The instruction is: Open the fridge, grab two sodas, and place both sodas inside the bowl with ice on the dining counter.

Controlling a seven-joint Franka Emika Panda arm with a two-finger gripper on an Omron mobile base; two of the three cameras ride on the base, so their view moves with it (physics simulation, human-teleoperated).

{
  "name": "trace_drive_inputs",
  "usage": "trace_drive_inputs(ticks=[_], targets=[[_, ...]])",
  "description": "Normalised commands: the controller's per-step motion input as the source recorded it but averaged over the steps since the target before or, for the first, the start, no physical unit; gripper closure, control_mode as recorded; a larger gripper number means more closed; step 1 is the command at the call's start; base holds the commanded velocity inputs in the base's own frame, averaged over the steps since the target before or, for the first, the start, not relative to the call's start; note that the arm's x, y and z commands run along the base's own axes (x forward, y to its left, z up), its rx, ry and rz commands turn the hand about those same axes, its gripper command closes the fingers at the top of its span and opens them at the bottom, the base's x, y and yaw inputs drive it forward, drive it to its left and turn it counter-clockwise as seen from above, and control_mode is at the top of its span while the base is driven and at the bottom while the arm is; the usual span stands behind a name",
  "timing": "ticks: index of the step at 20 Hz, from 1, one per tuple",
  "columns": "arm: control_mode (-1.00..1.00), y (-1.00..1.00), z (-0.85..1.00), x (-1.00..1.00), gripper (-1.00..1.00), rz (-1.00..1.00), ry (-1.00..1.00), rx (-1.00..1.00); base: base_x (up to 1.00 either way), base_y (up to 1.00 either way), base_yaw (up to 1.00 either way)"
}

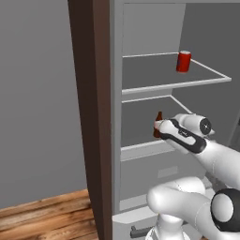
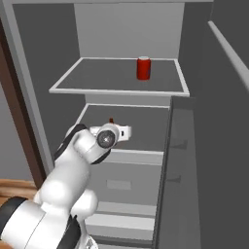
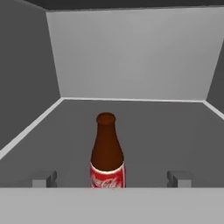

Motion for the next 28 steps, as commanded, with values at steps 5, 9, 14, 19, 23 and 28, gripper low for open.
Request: trace_drive_inputs(ticks=[5,9,14,19,23,28], targets=[[-1.00,0.13,-0.23,0.27,-1.00,0.00,0.00,0.00,0.00,0.00,0.00],[-1.00,0.15,-0.19,0.13,-1.00,0.00,0.00,0.00,0.00,0.00,0.00],[-1.00,0.00,-0.07,0.09,-1.00,0.00,0.00,0.00,0.00,0.00,0.00],[-1.00,0.00,-0.07,0.15,-1.00,0.00,0.00,0.00,0.00,0.00,0.00],[-1.00,-0.02,-0.06,0.11,-1.00,0.00,-0.01,0.00,0.00,0.00,0.00],[-1.00,-0.01,-0.07,0.15,-1.00,0.00,0.00,0.00,0.00,0.00,0.00]])
